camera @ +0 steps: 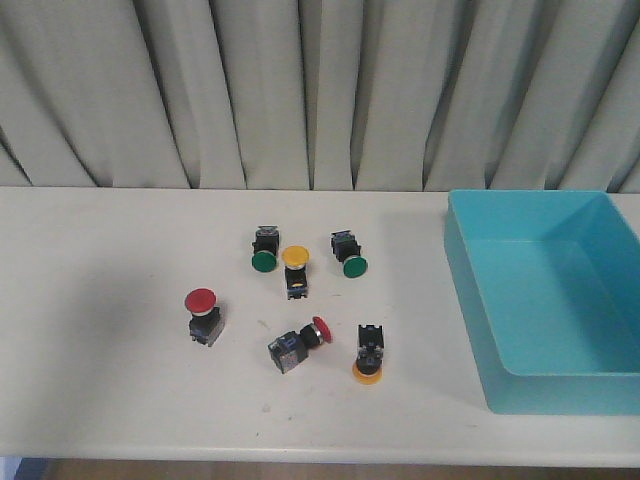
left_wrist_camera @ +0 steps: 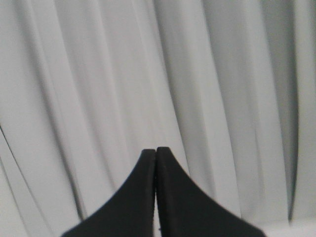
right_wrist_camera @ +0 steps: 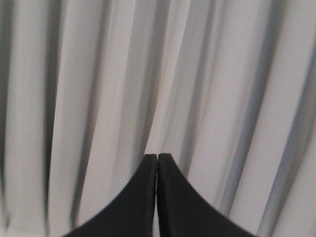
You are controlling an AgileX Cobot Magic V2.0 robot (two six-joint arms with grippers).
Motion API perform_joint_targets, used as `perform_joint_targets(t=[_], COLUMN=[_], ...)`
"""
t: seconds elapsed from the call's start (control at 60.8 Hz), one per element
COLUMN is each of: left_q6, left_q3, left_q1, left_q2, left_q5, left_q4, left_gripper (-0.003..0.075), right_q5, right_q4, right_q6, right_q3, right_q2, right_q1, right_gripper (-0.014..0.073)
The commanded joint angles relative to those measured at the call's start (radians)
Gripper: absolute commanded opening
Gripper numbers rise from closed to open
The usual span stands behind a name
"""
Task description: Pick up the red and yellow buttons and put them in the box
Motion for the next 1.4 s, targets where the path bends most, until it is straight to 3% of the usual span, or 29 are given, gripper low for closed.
perform_joint_targets(t=[0.0,0.132,0.345,0.444,0.51,0.625,0.724,0.79,0.855,0.938,1.168,1.382], left_q6=[-0.024,-0.080,-0.110,-0.135,-0.126,-0.100,-0.100,-0.100,-0.100,-0.100,-0.110,-0.111], left_q3=[-0.079,-0.086,-0.087,-0.102,-0.128,-0.207,-0.270,-0.288,-0.294,-0.294,-0.306,-0.414], left_q1=[-0.005,-0.005,-0.006,-0.006,-0.007,-0.032,-0.075,-0.111,-0.147,-0.191,-0.312,-0.355], left_q2=[0.093,0.183,0.244,0.278,0.304,0.359,0.399,0.420,0.440,0.460,0.528,0.686], left_q5=[-0.001,-0.020,-0.127,-0.095,-0.048,0.092,0.170,0.183,0.173,0.165,0.169,0.366], left_q4=[-0.015,-0.015,-0.015,-0.015,-0.005,0.020,0.019,0.019,0.019,0.019,0.003,-0.050], left_gripper=[-0.0006,-0.0006,-0.0006,0.0001,0.0033,0.0170,0.0365,0.0484,0.0559,0.0600,0.0580,0.0580], right_q5=[0.045,0.029,0.039,0.039,0.045,0.098,0.159,0.183,0.196,0.201,0.272,0.306], right_q4=[-0.013,-0.006,0.009,-0.006,-0.006,-0.006,-0.032,-0.048,-0.050,-0.050,-0.046,-0.046], right_q6=[-0.010,-0.006,0.062,0.066,0.066,0.066,0.065,0.066,0.066,0.066,0.069,0.073], right_q3=[-0.060,-0.059,-0.059,-0.059,-0.060,-0.063,-0.063,-0.063,-0.063,-0.063,-0.063,-0.063], right_q2=[0.084,0.173,0.263,0.275,0.280,0.283,0.290,0.292,0.292,0.291,0.287,0.287], right_q1=[0.040,0.109,0.107,0.107,0.107,0.107,0.107,0.107,0.107,0.107,0.107,0.107], right_gripper=[-0.0003,-0.0003,0.0025,0.0102,0.0197,0.0455,0.0655,0.0731,0.0729,0.0722,0.0687,0.0675])
